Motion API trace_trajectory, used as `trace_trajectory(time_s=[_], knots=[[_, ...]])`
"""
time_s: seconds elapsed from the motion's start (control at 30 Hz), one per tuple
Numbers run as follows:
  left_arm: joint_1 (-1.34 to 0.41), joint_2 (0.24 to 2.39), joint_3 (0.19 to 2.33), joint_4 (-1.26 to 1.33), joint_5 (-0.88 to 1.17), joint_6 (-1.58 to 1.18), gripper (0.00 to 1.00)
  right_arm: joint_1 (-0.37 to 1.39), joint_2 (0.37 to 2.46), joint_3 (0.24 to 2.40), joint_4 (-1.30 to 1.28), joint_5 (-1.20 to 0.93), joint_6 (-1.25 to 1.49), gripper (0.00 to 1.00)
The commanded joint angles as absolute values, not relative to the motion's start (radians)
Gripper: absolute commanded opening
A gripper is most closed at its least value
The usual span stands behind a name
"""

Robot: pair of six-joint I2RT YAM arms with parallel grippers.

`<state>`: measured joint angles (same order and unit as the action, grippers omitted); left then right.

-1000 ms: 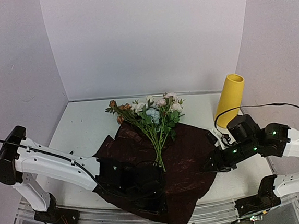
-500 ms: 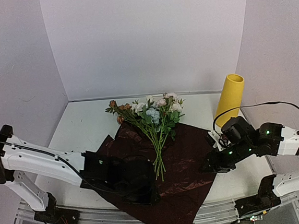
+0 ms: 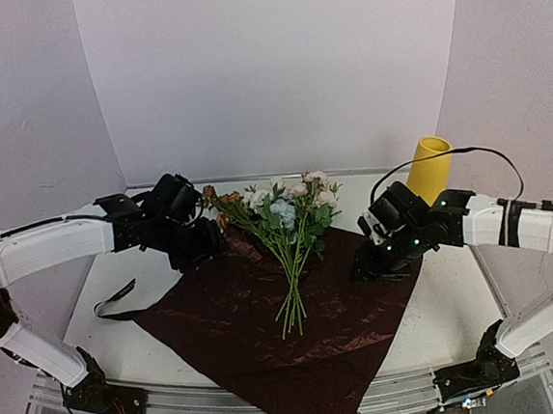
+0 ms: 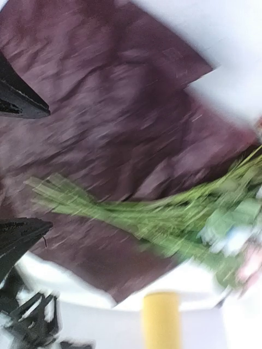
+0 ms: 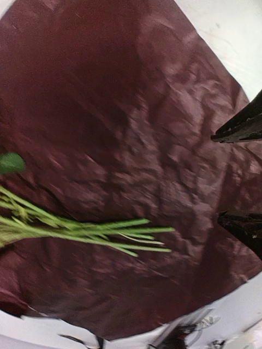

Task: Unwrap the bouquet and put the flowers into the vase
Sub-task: Unfold the wrapping paper at the center of the board.

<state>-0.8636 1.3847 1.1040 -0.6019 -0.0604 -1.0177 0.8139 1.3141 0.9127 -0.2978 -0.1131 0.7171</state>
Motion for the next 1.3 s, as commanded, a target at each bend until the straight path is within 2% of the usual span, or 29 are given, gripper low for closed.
trace_trajectory(time_s=[0.0, 0.3, 0.63, 0.8, 1.0, 1.13, 1.27], knots=[[-0.697, 1.534, 1.243, -0.620, 0.057, -0.790, 0.67, 0.744, 1.407, 1.010, -0.339, -0.068, 0.632, 0.47], [-0.500, 1.834, 1.470, -0.619, 0.145, -0.552, 0.64, 0.688, 1.661, 1.206, -0.337, -0.055, 0.569, 0.46], [-0.492, 2.018, 1.588, -0.615, 0.319, -0.395, 0.57, 0.651, 1.827, 1.327, -0.336, -0.070, 0.555, 0.45], [-0.492, 2.077, 1.645, -0.615, 0.323, -0.382, 0.57, 0.646, 1.887, 1.380, -0.338, -0.044, 0.570, 0.46], [-0.464, 2.138, 1.650, -0.620, 0.230, -0.439, 0.43, 0.639, 1.922, 1.383, -0.341, 0.039, 0.599, 0.45], [-0.435, 2.159, 1.652, -0.619, 0.242, -0.461, 0.34, 0.635, 1.941, 1.408, -0.344, 0.065, 0.600, 0.40], [-0.427, 2.189, 1.683, -0.620, 0.272, -0.427, 0.25, 0.635, 1.982, 1.444, -0.356, 0.095, 0.600, 0.41]])
